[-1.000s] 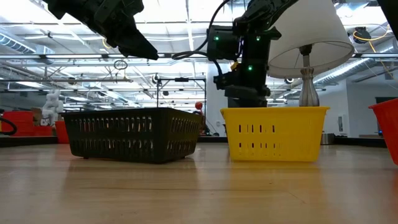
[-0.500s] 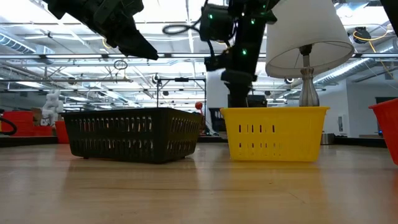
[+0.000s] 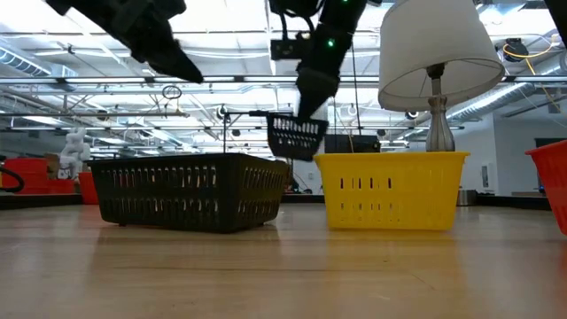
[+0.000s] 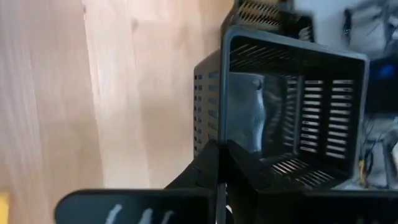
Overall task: Stack baskets by color
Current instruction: Stack the top right black bin on top of the top left black bin
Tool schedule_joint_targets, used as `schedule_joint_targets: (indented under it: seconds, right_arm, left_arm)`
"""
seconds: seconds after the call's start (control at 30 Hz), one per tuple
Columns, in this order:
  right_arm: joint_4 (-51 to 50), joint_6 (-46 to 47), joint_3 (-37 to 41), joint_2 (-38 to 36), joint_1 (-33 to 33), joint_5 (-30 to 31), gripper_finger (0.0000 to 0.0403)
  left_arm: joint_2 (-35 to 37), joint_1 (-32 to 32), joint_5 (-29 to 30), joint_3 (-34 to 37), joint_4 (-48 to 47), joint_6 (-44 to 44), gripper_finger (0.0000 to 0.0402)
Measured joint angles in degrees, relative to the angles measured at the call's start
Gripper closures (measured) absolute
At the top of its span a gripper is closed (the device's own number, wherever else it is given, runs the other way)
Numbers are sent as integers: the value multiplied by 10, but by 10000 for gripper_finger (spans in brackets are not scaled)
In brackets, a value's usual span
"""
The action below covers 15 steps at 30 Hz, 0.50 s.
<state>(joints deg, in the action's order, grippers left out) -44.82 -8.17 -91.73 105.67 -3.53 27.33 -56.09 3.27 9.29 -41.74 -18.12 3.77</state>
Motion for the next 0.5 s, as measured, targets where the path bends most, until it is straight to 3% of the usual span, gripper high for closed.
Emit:
schedule_joint_targets:
  seconds: [0.5]
  right_arm:
    - [70, -123, -102, 0, -27, 26, 396]
  left_arm:
    - [67, 6, 13, 71, 34, -11, 241]
